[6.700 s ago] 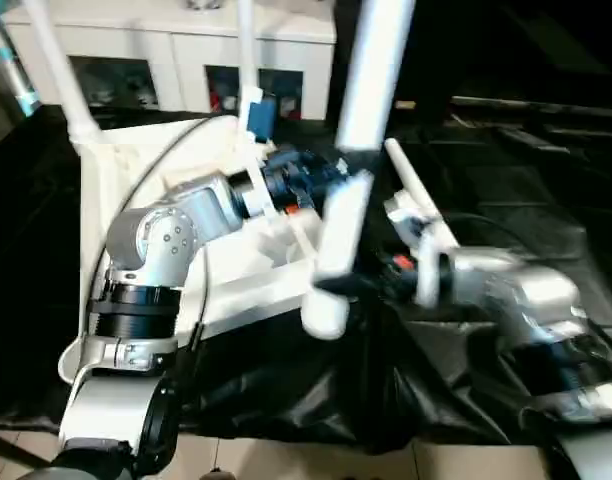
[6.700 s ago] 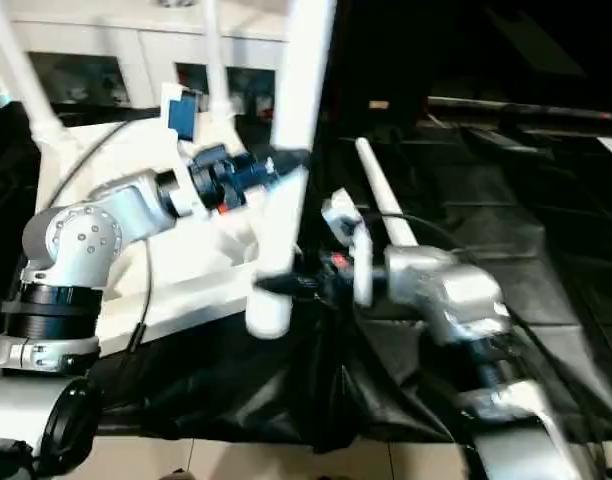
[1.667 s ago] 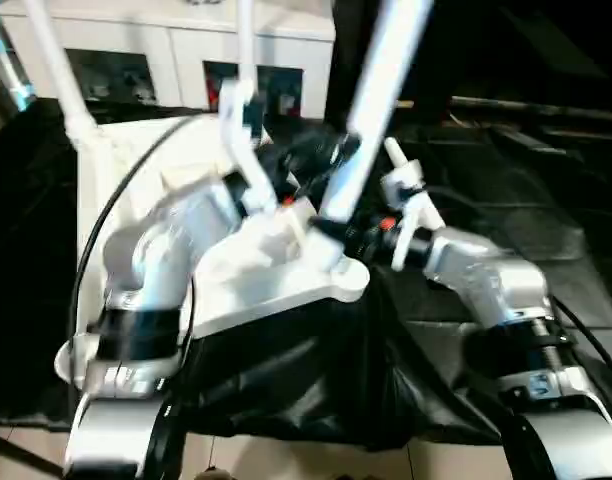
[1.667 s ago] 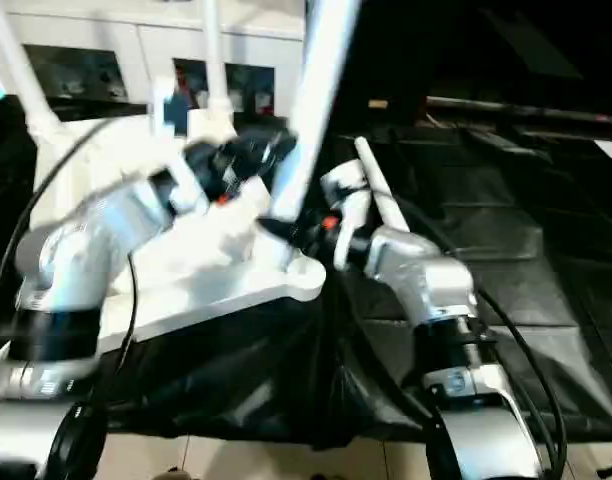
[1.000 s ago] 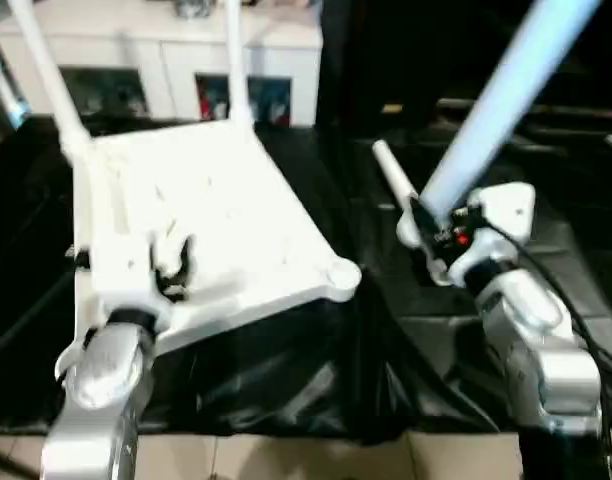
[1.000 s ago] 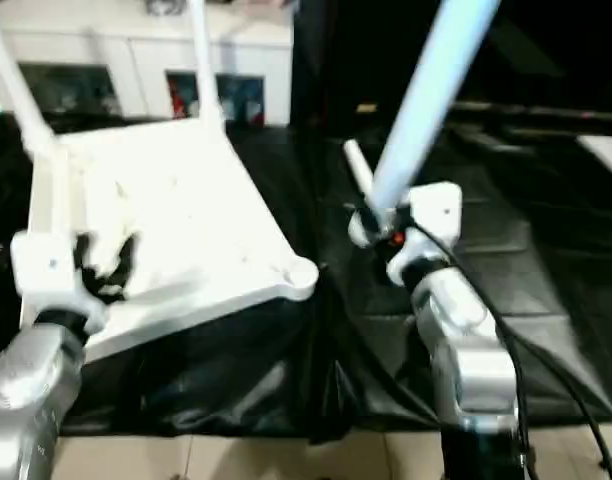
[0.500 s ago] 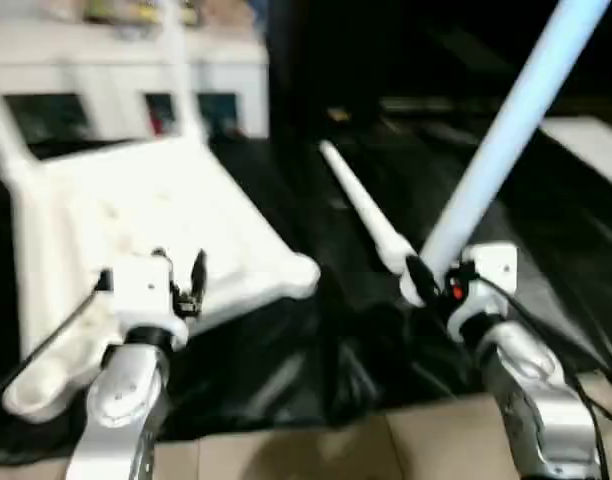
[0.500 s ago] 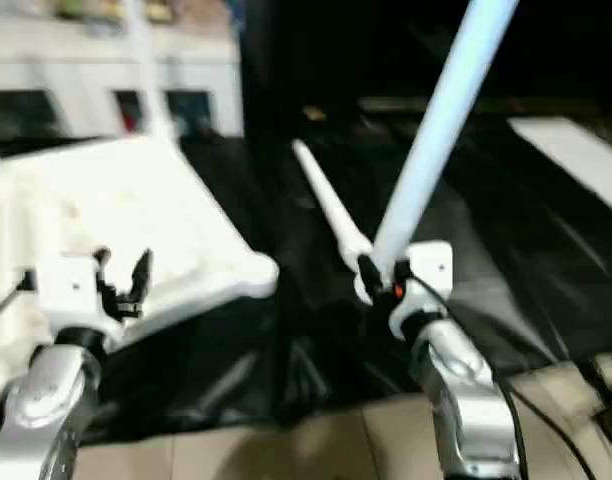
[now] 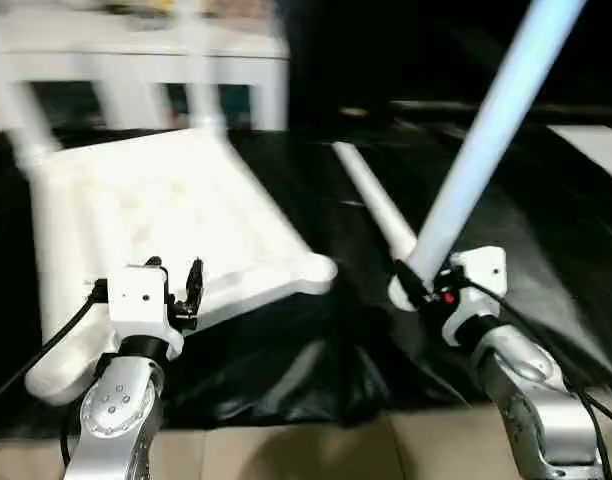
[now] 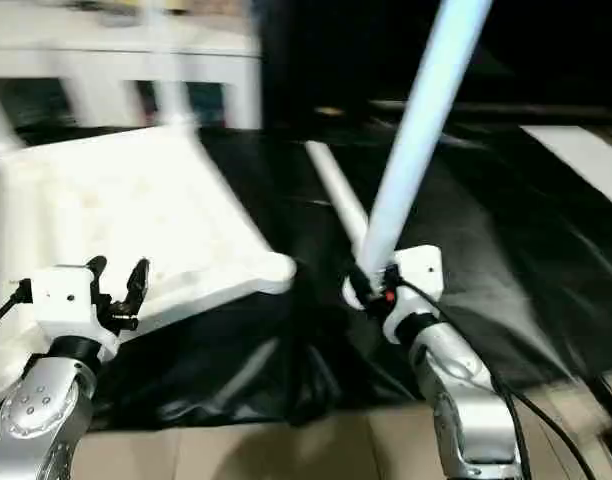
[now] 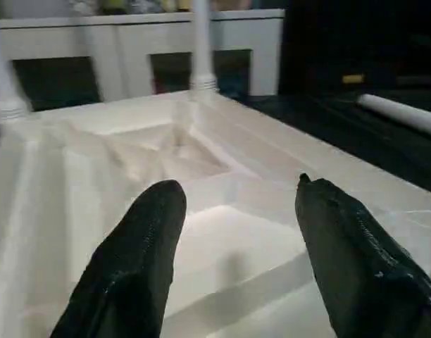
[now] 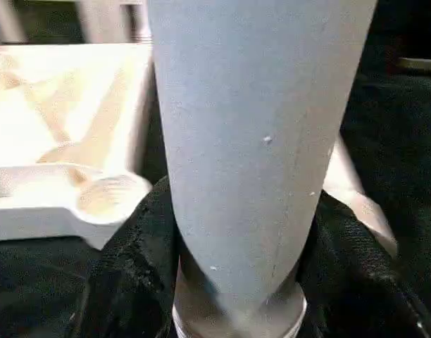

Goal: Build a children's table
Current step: Pick table leg

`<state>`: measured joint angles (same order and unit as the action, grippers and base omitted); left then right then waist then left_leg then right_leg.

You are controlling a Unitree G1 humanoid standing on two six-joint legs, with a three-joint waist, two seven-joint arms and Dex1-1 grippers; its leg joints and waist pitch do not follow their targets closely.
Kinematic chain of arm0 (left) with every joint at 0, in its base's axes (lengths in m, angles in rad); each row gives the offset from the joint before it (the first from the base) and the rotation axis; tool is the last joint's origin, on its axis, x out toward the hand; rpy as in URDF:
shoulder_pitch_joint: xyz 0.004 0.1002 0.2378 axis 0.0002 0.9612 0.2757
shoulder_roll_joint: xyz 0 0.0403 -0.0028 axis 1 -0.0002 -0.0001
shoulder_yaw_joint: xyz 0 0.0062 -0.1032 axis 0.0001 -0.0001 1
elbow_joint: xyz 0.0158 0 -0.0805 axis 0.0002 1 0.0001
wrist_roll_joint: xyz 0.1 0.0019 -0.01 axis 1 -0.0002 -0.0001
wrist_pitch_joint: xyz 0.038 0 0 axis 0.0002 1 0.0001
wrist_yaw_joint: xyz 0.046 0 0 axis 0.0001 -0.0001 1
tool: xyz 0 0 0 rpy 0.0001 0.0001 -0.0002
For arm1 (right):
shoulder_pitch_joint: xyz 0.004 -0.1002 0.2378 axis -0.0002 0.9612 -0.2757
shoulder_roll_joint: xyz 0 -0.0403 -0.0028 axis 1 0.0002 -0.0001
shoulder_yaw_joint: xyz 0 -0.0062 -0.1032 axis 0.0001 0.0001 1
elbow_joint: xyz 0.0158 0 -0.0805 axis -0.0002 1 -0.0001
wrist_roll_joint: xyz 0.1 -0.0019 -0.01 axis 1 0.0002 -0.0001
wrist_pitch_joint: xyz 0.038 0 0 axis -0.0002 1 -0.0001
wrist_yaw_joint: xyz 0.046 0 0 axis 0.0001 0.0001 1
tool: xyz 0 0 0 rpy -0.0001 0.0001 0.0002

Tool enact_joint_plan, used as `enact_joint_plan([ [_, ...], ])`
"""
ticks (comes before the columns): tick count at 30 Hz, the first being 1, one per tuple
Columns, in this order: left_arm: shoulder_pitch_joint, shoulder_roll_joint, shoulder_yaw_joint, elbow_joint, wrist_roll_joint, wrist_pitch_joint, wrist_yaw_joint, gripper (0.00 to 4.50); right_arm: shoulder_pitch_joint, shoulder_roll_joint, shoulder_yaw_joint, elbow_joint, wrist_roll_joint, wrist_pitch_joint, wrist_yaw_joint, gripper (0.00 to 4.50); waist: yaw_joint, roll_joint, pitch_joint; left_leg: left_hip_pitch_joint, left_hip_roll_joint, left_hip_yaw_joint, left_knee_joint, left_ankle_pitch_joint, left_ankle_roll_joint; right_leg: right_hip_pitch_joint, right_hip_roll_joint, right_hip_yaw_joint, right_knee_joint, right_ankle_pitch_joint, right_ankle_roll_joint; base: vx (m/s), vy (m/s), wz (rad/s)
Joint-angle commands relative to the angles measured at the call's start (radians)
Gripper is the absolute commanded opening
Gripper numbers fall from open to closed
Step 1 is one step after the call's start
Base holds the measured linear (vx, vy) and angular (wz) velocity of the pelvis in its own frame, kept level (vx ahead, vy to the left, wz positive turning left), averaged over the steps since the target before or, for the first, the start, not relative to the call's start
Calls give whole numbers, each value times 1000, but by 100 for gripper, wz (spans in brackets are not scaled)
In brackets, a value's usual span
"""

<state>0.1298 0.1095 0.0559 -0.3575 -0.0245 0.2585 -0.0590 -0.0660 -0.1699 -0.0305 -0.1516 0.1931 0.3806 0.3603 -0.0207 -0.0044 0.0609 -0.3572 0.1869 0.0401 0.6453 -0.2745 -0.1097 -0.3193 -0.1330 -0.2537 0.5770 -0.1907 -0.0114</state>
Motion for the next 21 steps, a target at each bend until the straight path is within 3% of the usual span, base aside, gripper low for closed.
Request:
enact_joint_plan([
  [1,5,-5,-21,-18,3,0,-5,291,-4,-10,-3,-27,-2,-14,8,193,4,14,-18,-51,-13,27,-112,-564,0,72,-48,14,-77,-887,22,38,-65,67],
  [2,5,-7,-23,-19,2,0,-5,291,-7,-11,-4,-24,-1,-14,8,193,29,26,-27,-121,-9,32,-169,-615,8,144,-4,73,74,-733,-2,38,-65,67],
  [3,5,-9,-28,-17,1,3,-6,291,-11,-15,-5,-18,1,-16,10,193,38,-10,-28,-77,-10,42,-139,-550,34,85,-11,131,62,-724,-18,50,-108,88],
  [4,5,-10,-30,-17,1,4,-7,291,-12,-16,-5,-16,2,-16,11,193,41,-49,-14,25,-40,55,-7,-435,25,-26,-75,114,-100,-1001,-9,72,-150,105],
  [5,5,-9,-32,-16,0,4,-7,291,-12,-18,-5,-15,2,-17,12,193,23,-59,6,97,-63,73,158,-173,64,-98,-146,95,-186,-1205,-91,72,-150,105],
  [6,4,-9,-34,-15,-1,5,-7,291,-13,-20,-5,-14,3,-17,12,193,42,-45,-10,-4,-5,57,114,-151,106,62,-191,136,-142,-1098,-80,173,-52,70],
  [7,3,-10,-35,-13,-1,5,-8,291,-14,-24,-5,-13,3,-18,12,193,66,-26,-24,-11,18,57,63,-159,124,104,-180,139,-122,-967,-82,185,51,70],
  [8,2,-11,-38,-12,0,6,-10,291,-15,-26,-5,-12,3,-18,12,193,72,-4,-36,48,14,41,-37,-187,170,56,-51,79,-57,-632,-100,185,51,70],
  [9,1,-11,-39,-11,1,6,-11,291,-15,-26,-5,-11,3,-18,11,193,35,23,-59,113,29,-37,-84,-145,288,17,34,65,23,-335,-112,88,-9,95],
  [10,-2,-12,-41,-5,3,6,-11,291,-18,-19,-15,-9,8,-21,1,193,12,25,-62,138,36,-70,-89,-115,374,-8,51,76,49,-267,-104,133,-23,74],
  [11,-5,-12,-43,-2,4,7,-10,291,-21,-14,-23,-9,13,-14,-7,193,12,13,-69,233,125,-78,-83,-19,374,-105,35,140,116,-196,-77,133,-23,74],
  [12,-6,-11,-44,0,5,9,-10,291,-22,-13,-25,-9,13,-12,-10,193,8,8,-53,197,135,-70,-98,16,400,-108,28,161,135,-163,-46,172,-11,32],
  [13,-10,-10,-45,6,7,10,-10,291,-26,-12,-31,-8,14,-10,-17,193,16,-33,-60,181,78,-31,-88,137,451,-124,-5,214,91,-29,-57,148,-43,2],
  [14,-13,-10,-45,9,6,9,-11,291,-28,-13,-32,-6,13,-10,-20,193,24,-58,-60,136,12,22,-58,141,416,-83,-23,243,33,49,-78,148,-43,2],
  [15,-17,-9,-44,14,1,15,-17,291,-32,-15,-34,-4,12,-15,-24,193,59,-84,-70,51,-101,73,18,73,365,32,-66,352,-12,31,-173,187,-43,15],
  [16,-23,-7,-43,21,-3,14,-22,291,-36,-15,-38,0,10,-17,-30,193,84,-90,-60,33,-78,61,35,29,308,53,-117,394,-45,32,-241,162,-39,20],
  [17,-29,-7,-39,28,-7,10,-23,291,-37,-13,-43,0,11,-15,-36,193,88,-99,-76,5,-65,48,49,65,253,80,-114,406,-22,145,-282,162,-39,20],
  [18,-40,-8,-32,38,-16,4,-23,291,-40,-11,-50,0,14,-10,-44,193,94,-98,-85,-24,-56,37,26,194,155,103,-73,377,33,544,-308,99,-34,14],
  [19,-52,-11,-24,48,-25,3,-22,291,-42,-7,-58,-1,21,-2,-51,193,91,-78,-82,-21,-36,44,-28,308,107,71,-5,335,67,867,-272,8,-14,20],
  [20,-57,-11,-22,53,-27,3,-22,291,-43,-5,-61,-3,25,3,-53,193,82,-46,-86,9,-21,57,-41,427,108,28,58,298,82,880,-220,8,-14,20],
  [21,-75,-9,-17,71,-30,-1,-23,291,-48,-3,-68,-7,31,13,-54,193,64,-39,-81,15,3,54,-47,437,99,11,62,285,73,676,-208,0,0,0],
])
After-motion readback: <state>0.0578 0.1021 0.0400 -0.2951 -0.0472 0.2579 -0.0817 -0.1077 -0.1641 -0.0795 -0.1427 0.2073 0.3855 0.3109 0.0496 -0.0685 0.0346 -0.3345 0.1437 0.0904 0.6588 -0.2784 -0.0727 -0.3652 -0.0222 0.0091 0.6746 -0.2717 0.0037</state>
